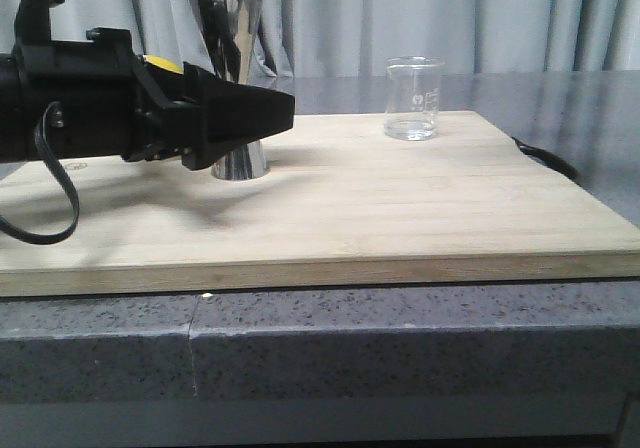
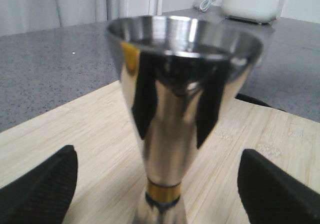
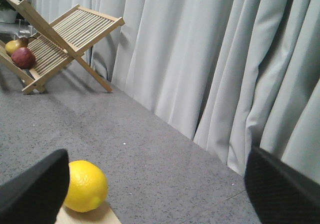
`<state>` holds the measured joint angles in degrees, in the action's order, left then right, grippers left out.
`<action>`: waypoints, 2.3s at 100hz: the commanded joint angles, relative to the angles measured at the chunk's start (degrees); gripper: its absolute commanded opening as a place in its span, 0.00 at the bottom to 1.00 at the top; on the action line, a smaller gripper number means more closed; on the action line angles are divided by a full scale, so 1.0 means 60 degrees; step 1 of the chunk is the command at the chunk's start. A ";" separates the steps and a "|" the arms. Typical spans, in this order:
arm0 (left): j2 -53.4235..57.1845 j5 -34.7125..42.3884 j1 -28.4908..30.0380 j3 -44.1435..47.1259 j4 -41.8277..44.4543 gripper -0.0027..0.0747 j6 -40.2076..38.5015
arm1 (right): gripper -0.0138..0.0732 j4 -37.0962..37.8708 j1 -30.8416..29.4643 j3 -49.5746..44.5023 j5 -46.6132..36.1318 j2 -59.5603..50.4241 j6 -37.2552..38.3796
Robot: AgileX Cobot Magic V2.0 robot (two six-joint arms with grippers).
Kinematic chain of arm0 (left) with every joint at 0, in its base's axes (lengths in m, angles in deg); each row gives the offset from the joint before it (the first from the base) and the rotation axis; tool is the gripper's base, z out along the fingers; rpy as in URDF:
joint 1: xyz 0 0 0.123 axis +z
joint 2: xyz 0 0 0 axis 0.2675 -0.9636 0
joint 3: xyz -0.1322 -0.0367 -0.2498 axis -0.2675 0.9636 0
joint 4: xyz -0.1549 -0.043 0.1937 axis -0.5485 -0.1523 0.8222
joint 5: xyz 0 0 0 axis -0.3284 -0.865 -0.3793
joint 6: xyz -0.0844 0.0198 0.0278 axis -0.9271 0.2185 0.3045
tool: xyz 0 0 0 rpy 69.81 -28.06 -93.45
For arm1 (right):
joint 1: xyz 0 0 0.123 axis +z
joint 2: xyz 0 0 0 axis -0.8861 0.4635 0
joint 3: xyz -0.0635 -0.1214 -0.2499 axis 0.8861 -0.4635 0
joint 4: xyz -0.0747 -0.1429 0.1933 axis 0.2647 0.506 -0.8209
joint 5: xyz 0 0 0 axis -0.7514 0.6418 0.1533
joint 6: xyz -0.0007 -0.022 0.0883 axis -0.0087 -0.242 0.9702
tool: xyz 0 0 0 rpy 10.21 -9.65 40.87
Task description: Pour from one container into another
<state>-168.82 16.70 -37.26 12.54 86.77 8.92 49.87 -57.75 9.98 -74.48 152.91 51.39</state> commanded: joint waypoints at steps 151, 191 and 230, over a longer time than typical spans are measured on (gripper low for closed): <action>0.2812 -0.2843 0.0020 -0.0196 0.2958 0.82 -0.3369 | 0.90 -0.0416 -0.0034 0.0311 0.0025 -0.0385 0.0011; 0.4692 -0.5132 0.0020 -0.0196 0.3497 0.81 -0.3905 | 0.90 -0.0416 -0.0034 0.0311 0.0718 -0.0385 0.0206; 0.7541 -0.9799 0.0020 -0.0196 0.3447 0.81 -0.3905 | 0.90 -0.0614 -0.0034 0.0571 0.3928 -0.0385 0.0206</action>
<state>-127.48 -37.31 -37.26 12.77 108.95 -13.69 49.06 -57.75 10.40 -55.21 152.91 52.63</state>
